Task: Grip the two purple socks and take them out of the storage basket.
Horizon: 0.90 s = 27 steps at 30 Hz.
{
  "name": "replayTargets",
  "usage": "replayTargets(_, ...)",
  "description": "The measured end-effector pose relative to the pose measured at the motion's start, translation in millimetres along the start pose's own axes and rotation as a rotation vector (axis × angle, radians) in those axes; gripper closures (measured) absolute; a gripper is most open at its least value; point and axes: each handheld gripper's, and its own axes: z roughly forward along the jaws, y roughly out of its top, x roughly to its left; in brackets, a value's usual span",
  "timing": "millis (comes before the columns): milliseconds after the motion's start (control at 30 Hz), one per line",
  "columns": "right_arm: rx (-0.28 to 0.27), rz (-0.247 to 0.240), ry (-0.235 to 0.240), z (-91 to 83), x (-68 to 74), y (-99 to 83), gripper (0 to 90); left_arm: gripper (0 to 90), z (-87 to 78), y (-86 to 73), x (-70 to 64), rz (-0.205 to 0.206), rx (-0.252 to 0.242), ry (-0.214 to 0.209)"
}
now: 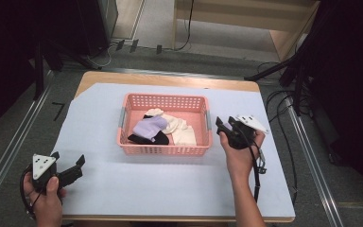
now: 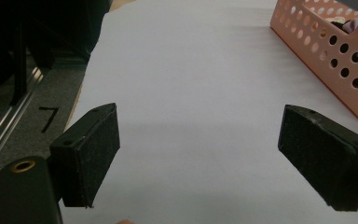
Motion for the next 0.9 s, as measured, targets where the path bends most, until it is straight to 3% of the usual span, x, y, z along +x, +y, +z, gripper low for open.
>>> replayTargets(33,0.007,-0.012,0.021,4.2,15.0,4.0,50.3,13.8,0.0,0.0,0.1,-0.001,0.000,-0.001)
replayTargets(67,0.007,-0.012,0.021,4.2,15.0,4.0,50.3,13.8,0.0,0.0,0.2,-0.001,0.000,-0.001)
replayTargets(100,0.022,-0.026,0.043,9.7,29.0,6.3,50.9,13.8,0.0,0.0,0.4,-0.001,0.000,-0.004)
replayTargets(167,0.028,-0.037,0.051,12.7,35.4,6.9,51.2,13.8,-0.1,-0.1,0.5,-0.003,-0.002,-0.005)
replayTargets(200,0.039,-0.036,0.063,18.5,48.3,7.0,51.4,13.8,-0.1,-0.1,0.7,-0.005,-0.004,-0.006)
replayTargets(633,0.129,-0.110,0.158,53.5,115.2,1.5,53.5,13.8,0.1,0.0,0.9,-0.005,0.000,-0.007)
replayTargets(900,0.238,-0.152,0.229,70.5,156.6,-4.6,53.1,13.8,0.1,0.2,1.2,-0.005,0.004,-0.009)
